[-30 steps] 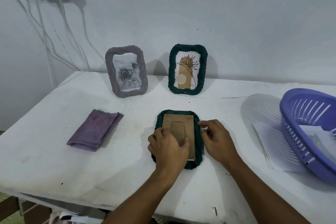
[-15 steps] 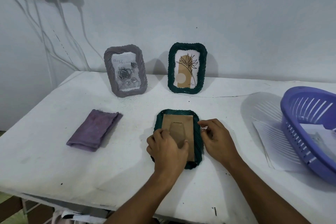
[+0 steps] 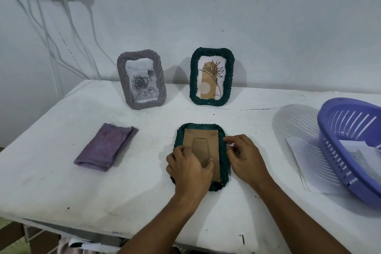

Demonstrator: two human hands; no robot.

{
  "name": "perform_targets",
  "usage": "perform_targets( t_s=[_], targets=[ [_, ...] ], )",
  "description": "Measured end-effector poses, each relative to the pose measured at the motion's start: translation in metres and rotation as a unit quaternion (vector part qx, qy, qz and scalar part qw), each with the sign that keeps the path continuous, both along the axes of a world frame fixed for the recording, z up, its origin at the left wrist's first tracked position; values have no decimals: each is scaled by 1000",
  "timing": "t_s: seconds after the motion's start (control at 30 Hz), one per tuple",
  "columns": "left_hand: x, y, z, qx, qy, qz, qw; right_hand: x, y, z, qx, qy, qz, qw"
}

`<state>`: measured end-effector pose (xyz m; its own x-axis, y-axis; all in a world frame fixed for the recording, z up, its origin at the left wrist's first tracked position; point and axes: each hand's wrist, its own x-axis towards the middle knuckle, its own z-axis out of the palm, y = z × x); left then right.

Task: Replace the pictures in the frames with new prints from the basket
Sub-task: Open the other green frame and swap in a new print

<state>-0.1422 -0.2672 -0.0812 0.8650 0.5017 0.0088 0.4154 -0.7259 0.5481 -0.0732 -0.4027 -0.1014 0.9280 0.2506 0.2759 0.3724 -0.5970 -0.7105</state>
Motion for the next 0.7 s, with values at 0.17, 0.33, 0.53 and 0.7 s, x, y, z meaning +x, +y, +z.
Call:
perform_targets(
  t_s=[0.17,0.33,0.53,0.7],
  targets=[
    [-1,1,1,10,-2,-5,1000,0,0,-1,-3,1,1,1000],
    [-6,28,16,-22,-84,-56,995,0,1,0,3,9,-2,1000],
    [-4,121,2,109,-85,2,990,0,2,-2,-3,6,-3,1000],
    [-13,163,-6,160,-64,75,982,0,2,-2,-14,0,-4,1000]
  ],
)
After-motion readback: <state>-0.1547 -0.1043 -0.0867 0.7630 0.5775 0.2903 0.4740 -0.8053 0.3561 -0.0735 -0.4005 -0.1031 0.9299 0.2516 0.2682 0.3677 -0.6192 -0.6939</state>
